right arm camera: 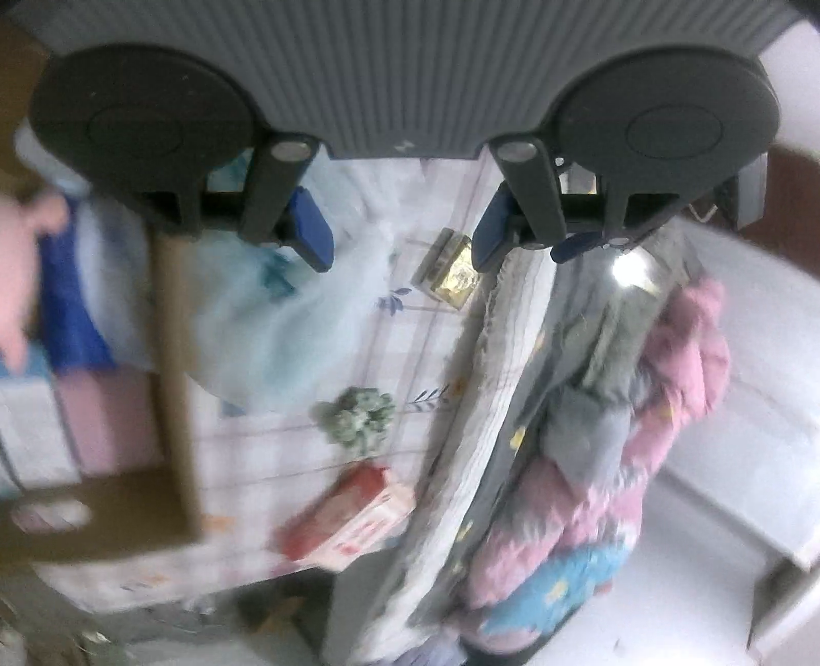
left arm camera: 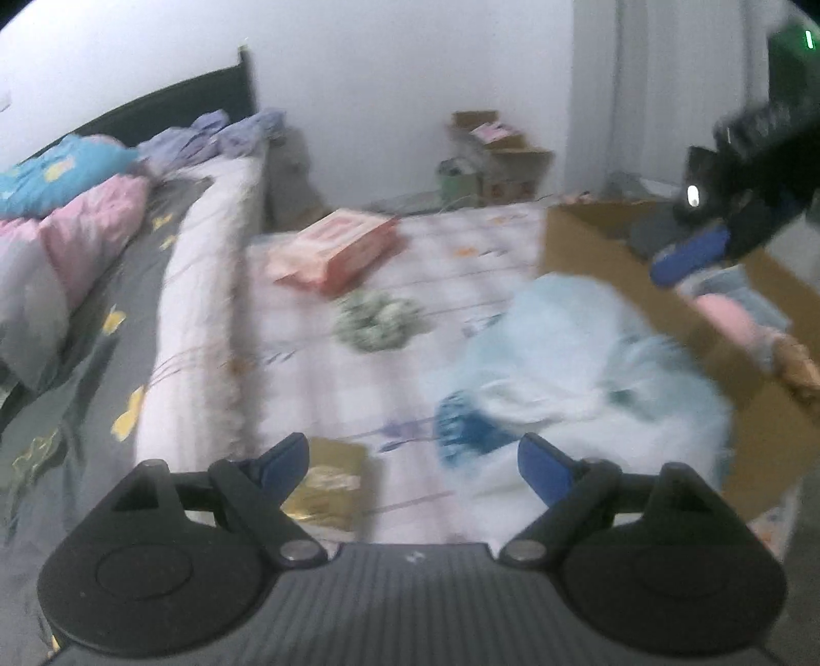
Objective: Organize soft objects
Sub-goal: 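Lower the right gripper onto the green scrunchie and close on it while the left gripper grasps the gold packet, then carry the scrunchie with the right gripper into the box while the left gripper carries the gold packet there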
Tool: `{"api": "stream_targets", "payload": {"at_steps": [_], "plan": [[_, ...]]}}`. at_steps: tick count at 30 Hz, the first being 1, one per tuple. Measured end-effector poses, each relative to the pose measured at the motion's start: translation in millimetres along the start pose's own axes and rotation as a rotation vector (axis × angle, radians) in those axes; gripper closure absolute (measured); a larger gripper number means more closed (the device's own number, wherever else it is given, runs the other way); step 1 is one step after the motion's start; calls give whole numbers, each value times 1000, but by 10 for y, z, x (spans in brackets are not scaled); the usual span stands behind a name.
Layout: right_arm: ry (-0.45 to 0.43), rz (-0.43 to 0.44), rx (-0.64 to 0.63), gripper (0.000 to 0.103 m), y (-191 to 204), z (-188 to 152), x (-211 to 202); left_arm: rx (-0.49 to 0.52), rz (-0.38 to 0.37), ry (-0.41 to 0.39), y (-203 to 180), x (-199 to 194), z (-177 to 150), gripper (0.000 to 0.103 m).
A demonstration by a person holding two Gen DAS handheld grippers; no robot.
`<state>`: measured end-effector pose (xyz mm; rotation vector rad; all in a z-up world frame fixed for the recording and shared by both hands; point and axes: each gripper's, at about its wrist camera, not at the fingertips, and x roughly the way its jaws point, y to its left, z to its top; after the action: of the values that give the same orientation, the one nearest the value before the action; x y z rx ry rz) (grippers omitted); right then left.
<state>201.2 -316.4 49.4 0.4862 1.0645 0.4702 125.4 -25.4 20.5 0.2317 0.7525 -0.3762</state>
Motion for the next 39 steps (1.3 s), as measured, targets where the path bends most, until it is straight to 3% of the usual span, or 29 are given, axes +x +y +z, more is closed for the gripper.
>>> {"api": "stream_targets", "payload": {"at_steps": [2,7,13,19,26,30,32,34,37,39], "plan": [[44,12,-19,38,177,225,229,-5,42,25,115,160,-10,13],[121,-4,-41,21,424,787,911,17,58,103,302,615,-43,13],[164,-201,-181,15,472,1312,1845,39,44,182,379,1010,-97,13],[225,-294,-251,15,292,1528,2605,21,25,226,442,1255,-168,15],[279,-363,-314,15,198,1545,3104,-26,23,241,535,1348,-166,23],[290,-388,-339,17,175,1512,3175,-36,13,230,536,1319,-144,43],[281,-403,-357,24,197,1495,3171,-43,14,227,544,1331,-118,47],[272,-404,-356,46,198,1505,3132,-54,9,225,553,1323,-112,48],[272,-374,-306,66,168,1528,3032,-54,9,214,546,1282,-109,48],[263,-361,-283,73,158,1529,2939,-54,10,204,547,1241,-100,48]]}}
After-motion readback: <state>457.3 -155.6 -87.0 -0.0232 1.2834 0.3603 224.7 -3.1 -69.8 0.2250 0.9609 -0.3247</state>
